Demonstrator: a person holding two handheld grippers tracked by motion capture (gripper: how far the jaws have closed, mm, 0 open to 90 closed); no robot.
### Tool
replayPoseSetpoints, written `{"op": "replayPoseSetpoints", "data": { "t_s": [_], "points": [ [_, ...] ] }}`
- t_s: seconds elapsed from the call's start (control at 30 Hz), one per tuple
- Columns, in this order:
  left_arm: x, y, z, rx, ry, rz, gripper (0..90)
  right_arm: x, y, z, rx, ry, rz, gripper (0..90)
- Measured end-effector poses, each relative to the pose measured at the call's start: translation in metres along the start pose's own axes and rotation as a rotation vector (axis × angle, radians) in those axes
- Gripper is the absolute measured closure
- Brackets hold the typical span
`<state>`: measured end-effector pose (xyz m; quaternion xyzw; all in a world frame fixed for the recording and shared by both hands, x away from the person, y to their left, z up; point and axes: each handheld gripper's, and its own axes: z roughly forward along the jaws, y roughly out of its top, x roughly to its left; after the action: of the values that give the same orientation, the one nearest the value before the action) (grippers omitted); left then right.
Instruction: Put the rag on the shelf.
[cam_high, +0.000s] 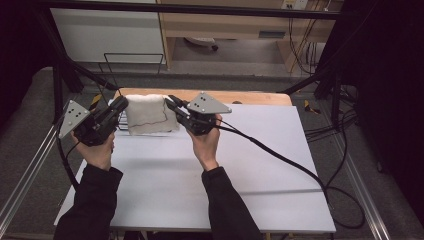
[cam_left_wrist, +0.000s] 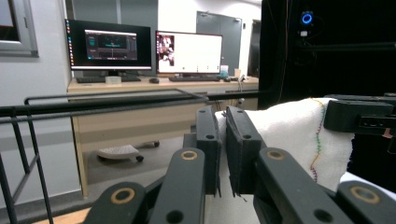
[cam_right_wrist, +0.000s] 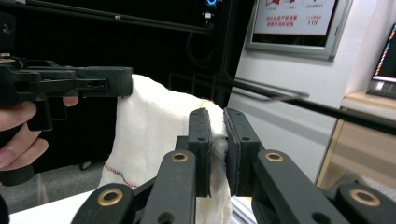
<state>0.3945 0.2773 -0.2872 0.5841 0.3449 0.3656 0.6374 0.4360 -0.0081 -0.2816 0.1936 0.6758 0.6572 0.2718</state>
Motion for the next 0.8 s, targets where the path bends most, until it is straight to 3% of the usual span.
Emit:
{"op": "replayPoseSetpoints", "data": {
  "t_s": [0.8],
  "points": [
    [0.025,0.037,-0.003,-0.092,0.033,0.007,84.0,0.007,0.042,0.029,-0.041,-0.009,-0.049,82.1]
  ]
}}
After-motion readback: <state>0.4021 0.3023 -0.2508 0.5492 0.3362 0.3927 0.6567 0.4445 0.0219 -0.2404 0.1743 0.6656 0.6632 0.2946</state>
